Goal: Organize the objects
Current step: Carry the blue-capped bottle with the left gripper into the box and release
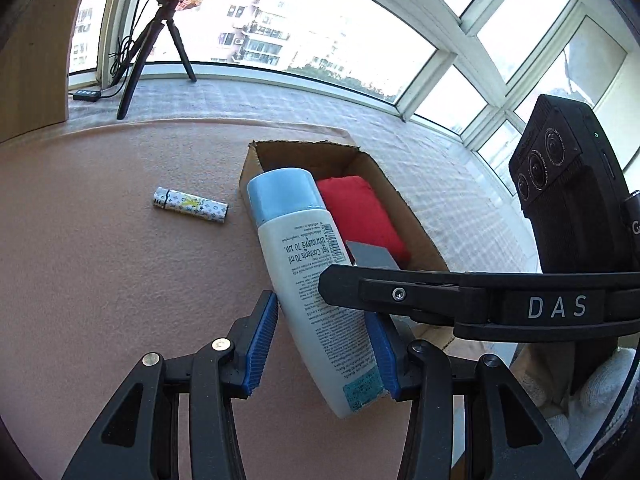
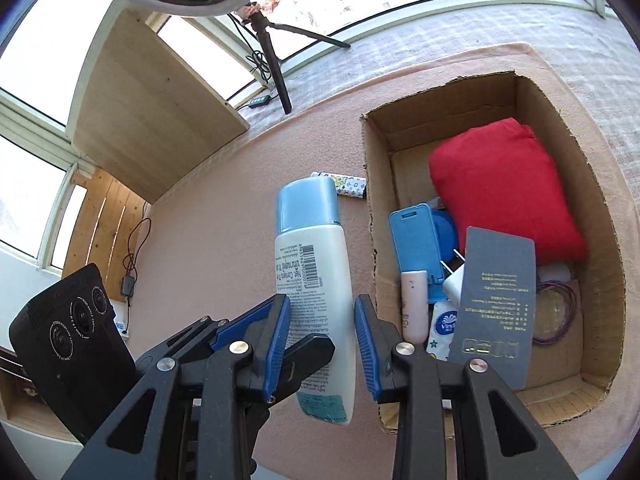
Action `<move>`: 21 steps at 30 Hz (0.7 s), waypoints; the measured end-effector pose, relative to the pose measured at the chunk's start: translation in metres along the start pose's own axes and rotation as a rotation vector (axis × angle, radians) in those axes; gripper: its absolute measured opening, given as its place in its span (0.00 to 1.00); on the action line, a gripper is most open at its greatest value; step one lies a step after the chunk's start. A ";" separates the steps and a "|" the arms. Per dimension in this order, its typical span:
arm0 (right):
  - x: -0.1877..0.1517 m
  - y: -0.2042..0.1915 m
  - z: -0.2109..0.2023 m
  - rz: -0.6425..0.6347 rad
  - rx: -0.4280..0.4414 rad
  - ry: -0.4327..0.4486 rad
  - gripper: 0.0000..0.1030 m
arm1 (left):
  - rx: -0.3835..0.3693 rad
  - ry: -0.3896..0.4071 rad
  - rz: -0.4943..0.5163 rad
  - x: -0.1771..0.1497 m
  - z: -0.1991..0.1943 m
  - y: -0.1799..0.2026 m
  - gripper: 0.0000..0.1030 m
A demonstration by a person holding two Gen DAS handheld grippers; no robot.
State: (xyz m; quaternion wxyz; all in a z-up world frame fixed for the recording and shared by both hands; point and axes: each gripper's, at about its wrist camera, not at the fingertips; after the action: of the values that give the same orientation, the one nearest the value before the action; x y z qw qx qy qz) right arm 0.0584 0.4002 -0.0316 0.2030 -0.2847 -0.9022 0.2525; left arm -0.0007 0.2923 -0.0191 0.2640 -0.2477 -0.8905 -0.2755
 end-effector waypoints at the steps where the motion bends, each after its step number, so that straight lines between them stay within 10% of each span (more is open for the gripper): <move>1: 0.001 0.006 -0.004 0.009 -0.002 0.007 0.29 | -0.006 -0.006 0.011 0.003 0.006 0.007 0.47; 21: 0.007 0.047 -0.030 0.061 -0.048 0.075 0.34 | 0.027 -0.084 0.122 0.020 0.039 0.045 0.48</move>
State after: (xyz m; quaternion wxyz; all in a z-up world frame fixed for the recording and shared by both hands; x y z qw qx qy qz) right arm 0.0874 0.4482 -0.0331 0.2218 -0.3259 -0.8908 0.2259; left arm -0.0021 0.3548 -0.0187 0.2461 -0.3092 -0.8877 -0.2362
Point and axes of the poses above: each gripper's, at about its wrist camera, not at the fingertips, and z roughly the way its jaws point, y to its right, x to its top, and after that the axes turned 8 degrees about z, right-handed
